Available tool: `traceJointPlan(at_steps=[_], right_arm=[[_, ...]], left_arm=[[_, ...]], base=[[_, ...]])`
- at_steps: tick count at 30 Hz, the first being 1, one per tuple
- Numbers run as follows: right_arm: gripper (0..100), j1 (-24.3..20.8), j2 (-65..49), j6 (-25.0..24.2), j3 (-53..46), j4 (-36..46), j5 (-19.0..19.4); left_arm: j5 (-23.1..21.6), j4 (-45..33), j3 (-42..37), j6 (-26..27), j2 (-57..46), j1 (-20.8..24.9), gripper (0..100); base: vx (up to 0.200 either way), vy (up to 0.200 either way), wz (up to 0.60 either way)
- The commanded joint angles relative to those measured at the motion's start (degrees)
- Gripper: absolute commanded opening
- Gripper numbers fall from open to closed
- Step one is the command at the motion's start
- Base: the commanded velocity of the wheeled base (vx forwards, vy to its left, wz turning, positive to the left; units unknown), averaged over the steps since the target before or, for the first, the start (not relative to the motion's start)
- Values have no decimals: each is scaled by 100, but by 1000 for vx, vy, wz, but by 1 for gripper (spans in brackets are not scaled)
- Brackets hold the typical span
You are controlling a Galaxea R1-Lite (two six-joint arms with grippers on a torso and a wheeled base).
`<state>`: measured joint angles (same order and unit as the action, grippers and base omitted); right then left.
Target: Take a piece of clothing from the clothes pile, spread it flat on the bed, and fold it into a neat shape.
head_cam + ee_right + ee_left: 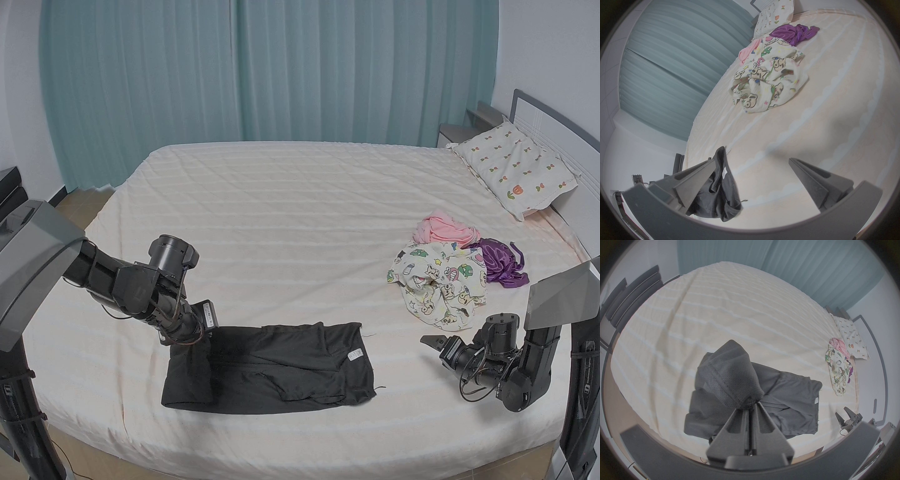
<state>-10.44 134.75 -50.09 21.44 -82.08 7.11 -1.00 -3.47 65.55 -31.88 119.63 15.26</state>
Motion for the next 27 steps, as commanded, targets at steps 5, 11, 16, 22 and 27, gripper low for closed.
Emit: traceJointPlan(at_steps=[5, 11, 16, 22, 27], right_arm=[[100, -29, 16, -1, 0, -1, 1], [100, -29, 25, -1, 0, -1, 1], [100, -38, 77, -1, 0, -1, 1], [100, -81, 86, 8, 0, -10, 1], [100, -81, 95, -1, -9, -10, 1]], left_arm=[[3, -48, 485, -126, 562, 399, 0], [12, -259, 907, -143, 808, 618, 0], [12, -558, 1399, -354, 975, 785, 0], [30, -751, 1672, -416, 1221, 1023, 0], [390, -760, 2102, -512, 1687, 1031, 0]], base=[[0, -200, 0], [0, -200, 0], [0, -200, 0], [0, -167, 0], [0, 0, 0]])
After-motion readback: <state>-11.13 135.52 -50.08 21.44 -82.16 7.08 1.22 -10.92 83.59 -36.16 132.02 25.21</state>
